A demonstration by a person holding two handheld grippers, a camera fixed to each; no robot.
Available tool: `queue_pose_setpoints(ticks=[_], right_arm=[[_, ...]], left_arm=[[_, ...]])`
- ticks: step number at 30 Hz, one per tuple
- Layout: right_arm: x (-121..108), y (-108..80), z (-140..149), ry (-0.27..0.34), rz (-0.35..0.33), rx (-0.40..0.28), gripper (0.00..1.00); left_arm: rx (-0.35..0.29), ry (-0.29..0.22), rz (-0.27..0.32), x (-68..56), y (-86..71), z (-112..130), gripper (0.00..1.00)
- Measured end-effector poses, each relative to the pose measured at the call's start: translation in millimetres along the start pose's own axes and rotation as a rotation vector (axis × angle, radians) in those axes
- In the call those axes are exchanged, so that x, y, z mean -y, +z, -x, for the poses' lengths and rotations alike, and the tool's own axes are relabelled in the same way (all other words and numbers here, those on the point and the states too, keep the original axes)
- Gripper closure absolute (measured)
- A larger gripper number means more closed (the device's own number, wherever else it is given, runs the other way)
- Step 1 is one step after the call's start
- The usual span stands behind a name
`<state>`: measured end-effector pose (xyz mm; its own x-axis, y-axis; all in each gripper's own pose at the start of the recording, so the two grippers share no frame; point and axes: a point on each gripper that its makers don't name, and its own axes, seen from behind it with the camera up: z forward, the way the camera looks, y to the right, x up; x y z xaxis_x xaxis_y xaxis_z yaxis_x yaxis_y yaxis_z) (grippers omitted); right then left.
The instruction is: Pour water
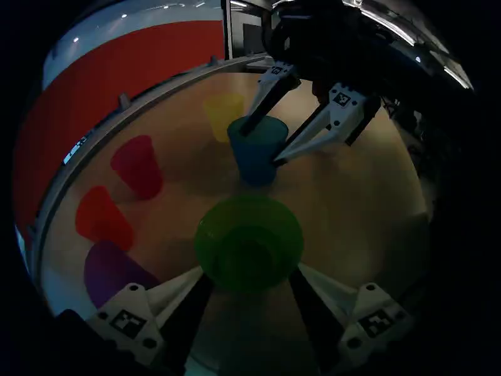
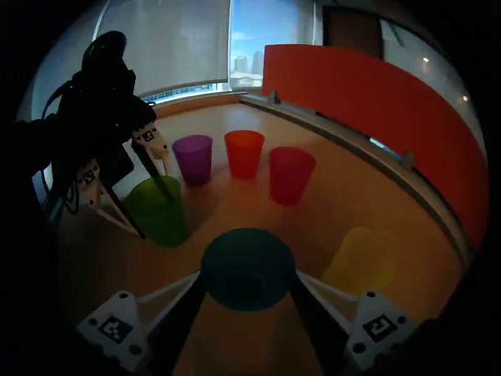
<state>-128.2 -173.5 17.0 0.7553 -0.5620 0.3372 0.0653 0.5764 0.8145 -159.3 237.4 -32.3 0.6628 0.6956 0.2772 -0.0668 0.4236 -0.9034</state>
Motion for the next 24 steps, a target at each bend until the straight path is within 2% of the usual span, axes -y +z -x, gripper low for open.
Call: queue_pose_setpoints(ticks=[13, 24], right_arm=[[0, -7.4, 14, 0.02, 0.028, 0.007, 0.01], [5, -31.1, 25, 0.046, 0.07, -0.008, 0.01]], left_arm=[[0.009, -0.042, -0.011, -1.1, -7.2, 12, 0.2], [-0.01, -0.071, -0.06, 1.3, -31.6, 23, 0.2]])
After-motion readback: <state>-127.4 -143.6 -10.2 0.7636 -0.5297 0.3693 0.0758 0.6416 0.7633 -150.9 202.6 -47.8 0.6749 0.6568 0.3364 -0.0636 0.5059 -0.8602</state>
